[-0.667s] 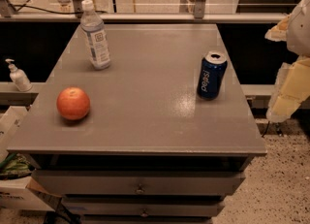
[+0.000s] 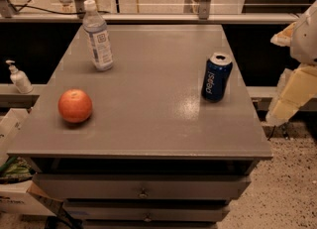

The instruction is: Move pepsi can near blue plastic bottle

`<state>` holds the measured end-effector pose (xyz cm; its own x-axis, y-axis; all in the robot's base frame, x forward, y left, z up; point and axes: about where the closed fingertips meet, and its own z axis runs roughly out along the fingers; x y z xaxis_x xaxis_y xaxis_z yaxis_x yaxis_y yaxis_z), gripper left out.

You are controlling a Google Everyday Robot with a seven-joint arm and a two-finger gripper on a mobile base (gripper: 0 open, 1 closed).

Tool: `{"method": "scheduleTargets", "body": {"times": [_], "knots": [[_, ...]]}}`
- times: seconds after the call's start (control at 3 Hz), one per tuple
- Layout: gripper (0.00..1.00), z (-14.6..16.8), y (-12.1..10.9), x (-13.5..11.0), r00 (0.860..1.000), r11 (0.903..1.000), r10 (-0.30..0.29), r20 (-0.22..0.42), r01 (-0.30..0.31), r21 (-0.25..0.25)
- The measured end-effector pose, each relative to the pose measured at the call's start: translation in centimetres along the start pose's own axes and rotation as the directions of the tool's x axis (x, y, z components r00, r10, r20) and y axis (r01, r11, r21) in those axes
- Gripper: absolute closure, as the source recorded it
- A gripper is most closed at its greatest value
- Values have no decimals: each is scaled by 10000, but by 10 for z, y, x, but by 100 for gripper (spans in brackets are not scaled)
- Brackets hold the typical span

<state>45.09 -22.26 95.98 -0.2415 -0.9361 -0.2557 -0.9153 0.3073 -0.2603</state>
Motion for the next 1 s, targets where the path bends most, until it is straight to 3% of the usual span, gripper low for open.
{"method": "scheduleTargets", "body": {"times": [0.33,0.67,1.0], "knots": [[0,26,-9,5,9964,9982,593,605,-594,4],[0,54,-20,2,9778,9897,1429,1534,-1414,-210],[0,74,-28,-12,9430,9780,2087,2592,-2009,-566]]}}
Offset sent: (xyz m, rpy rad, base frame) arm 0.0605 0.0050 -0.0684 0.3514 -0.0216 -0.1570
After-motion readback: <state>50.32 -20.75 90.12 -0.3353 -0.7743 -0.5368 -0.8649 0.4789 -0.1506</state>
